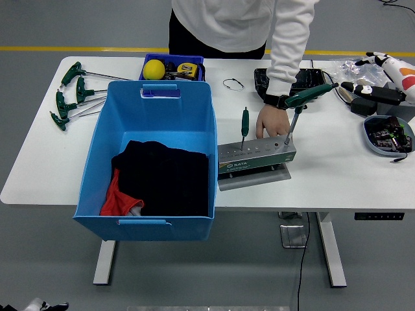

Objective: Lift tool from toolbox,place it in box,lift tool from toolbox,place it in box

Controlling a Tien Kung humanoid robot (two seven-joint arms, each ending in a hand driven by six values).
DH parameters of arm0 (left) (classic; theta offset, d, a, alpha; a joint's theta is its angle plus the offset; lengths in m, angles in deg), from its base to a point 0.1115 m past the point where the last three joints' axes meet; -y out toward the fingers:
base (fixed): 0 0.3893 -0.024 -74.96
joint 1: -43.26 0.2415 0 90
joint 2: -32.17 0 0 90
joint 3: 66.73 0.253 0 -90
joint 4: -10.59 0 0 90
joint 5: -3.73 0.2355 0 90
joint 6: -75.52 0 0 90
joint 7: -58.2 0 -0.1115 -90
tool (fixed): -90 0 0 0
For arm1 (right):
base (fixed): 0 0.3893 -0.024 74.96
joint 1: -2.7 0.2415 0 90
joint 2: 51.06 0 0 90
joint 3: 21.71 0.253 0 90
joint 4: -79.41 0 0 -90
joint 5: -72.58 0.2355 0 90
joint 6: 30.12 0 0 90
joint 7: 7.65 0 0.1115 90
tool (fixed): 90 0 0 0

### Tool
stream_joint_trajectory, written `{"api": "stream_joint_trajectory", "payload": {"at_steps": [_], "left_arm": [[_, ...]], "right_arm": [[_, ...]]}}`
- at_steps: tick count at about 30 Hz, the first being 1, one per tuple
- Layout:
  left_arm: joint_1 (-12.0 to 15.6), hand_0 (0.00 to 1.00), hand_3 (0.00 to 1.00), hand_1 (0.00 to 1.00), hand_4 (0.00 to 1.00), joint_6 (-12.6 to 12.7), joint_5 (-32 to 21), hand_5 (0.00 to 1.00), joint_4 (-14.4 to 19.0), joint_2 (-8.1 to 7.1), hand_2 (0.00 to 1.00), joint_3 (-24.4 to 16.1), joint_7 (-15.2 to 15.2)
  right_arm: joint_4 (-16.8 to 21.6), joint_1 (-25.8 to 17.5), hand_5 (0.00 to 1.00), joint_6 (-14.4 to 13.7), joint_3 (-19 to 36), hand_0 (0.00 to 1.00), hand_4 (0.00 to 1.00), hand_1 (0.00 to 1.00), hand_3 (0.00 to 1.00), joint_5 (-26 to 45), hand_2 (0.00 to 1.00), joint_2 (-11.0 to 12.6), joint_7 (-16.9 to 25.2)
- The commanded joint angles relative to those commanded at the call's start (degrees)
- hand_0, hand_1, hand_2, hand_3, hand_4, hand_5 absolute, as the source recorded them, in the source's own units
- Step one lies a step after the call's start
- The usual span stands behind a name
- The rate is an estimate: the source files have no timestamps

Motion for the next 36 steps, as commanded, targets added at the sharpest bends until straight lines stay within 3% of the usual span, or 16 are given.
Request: {"api": "stream_joint_trajectory", "payload": {"at_steps": [5,15,25,27,34,35,36], "left_arm": [[-0.03,0.692,0.632,0.66,0.662,-0.07,-0.15,0.669,0.0,-0.05,0.68,0.22,-0.05],[-0.28,0.692,0.631,0.66,0.661,0.11,-0.91,0.668,0.0,0.02,0.68,0.81,-0.13],[-0.46,0.693,0.63,0.66,0.661,-0.04,-1.32,0.668,0.0,-0.15,0.679,1.33,-0.23],[-0.5,0.693,0.63,0.66,0.661,-0.06,-1.37,0.668,0.0,-0.18,0.679,1.34,-0.24],[-0.67,0.693,0.628,0.66,0.661,-0.04,-1.28,0.667,0.0,-0.2,0.68,1.26,-0.22],[-0.72,0.693,0.629,0.66,0.661,-0.05,-1.26,0.667,0.0,-0.22,0.68,1.28,-0.22],[-0.76,0.693,0.629,0.66,0.661,-0.05,-1.28,0.667,0.0,-0.24,0.68,1.32,-0.23]], "right_arm": [[0.06,-1.63,0.94,-1.96,0.08,0.884,0.998,0.85,0.872,11.92,0.877,-0.36,2.57],[2.06,-3.96,0.96,2.32,-1.89,0.884,0.998,0.859,0.866,36.27,0.88,-1.19,1.33],[2.97,-4.15,0.966,1.86,-1.69,0.911,0.998,0.872,0.873,59.28,0.89,-1.26,2.08],[3.19,-4.06,0.966,1.7,-1.74,0.911,0.998,0.872,0.873,59.97,0.89,-1.13,2.26],[4.24,-2.31,0.941,0.87,-2.33,0.927,0.998,0.883,0.869,44.4,0.895,0.27,5.92],[4.56,-1.61,0.877,1.06,-2.95,0.975,0.998,0.906,0.874,41.79,0.902,0.85,6.69],[4.95,-0.93,0.877,1.23,-3.69,0.975,0.998,0.906,0.874,39.18,0.902,1.41,7.34]]}}
